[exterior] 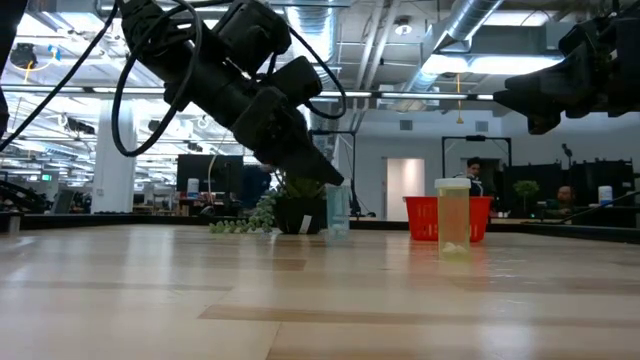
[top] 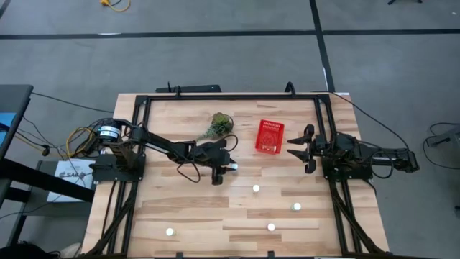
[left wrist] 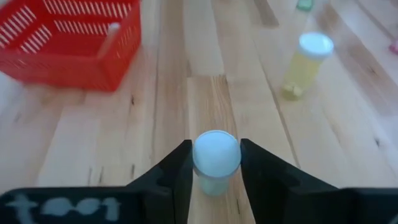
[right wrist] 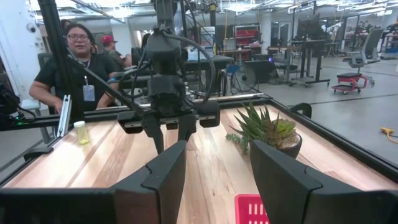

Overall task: Pick and place pill bottles into a basket
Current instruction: Put the top blue pill bottle into the red basket

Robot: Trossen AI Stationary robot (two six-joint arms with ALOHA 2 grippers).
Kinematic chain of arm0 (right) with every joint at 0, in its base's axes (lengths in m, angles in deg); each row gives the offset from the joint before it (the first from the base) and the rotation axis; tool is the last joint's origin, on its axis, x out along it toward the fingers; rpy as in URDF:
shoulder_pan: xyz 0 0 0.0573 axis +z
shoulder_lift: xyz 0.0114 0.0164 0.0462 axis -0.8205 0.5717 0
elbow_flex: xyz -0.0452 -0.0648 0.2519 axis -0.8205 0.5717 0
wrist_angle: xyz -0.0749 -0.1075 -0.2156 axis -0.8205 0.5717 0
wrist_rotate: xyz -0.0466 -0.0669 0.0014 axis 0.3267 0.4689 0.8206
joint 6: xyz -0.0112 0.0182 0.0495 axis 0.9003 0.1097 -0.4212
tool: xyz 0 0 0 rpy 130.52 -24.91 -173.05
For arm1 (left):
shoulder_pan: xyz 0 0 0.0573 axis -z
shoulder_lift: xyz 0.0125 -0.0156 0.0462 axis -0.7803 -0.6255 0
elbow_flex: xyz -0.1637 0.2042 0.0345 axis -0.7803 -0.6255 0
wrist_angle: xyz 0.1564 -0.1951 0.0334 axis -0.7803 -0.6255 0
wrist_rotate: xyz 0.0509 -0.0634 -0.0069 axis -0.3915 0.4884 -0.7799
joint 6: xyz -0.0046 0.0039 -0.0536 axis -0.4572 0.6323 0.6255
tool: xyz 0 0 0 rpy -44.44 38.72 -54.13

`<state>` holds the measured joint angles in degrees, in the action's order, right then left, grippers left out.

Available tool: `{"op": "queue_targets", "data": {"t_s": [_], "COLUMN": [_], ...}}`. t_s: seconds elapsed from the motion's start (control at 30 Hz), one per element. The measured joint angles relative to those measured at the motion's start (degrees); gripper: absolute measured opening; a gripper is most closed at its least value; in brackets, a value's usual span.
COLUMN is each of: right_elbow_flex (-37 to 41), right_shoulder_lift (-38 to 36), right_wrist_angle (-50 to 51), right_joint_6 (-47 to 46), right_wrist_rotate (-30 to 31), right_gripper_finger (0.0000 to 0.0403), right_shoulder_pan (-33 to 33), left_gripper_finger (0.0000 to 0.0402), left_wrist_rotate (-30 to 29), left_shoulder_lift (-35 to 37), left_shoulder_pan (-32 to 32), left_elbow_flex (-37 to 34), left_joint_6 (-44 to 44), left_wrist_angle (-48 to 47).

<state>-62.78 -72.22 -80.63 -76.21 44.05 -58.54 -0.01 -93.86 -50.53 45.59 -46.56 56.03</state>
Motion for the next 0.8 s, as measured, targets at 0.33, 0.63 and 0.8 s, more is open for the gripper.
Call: {"op": "queue_targets", "data": {"t_s": [0.33,0.63,0.8], "right_elbow_flex": [0.0,0.0,0.0], "right_shoulder_lift": [0.0,0.0,0.0], "right_wrist_angle": [0.0,0.0,0.0], "right_joint_6": [0.0,0.0,0.0], "right_wrist_rotate": [0.0,0.0,0.0], "right_gripper_finger": [0.0173,0.0173,0.0173], "right_shoulder_pan": [0.0,0.0,0.0], "left_gripper_finger": [0.0102,0.0108,0.0104], "left_wrist_rotate": [-3.6,-3.6,-1.5], "left_shoulder_lift": [0.0,0.0,0.0], "left_shoulder_pan": [-1.1,-5.4,-9.2], "left_elbow_flex": [5.9,12.4,14.5], "left_joint_6": [-1.7,-5.5,-5.9], "left_wrist_angle": [3.5,3.5,3.5]}}
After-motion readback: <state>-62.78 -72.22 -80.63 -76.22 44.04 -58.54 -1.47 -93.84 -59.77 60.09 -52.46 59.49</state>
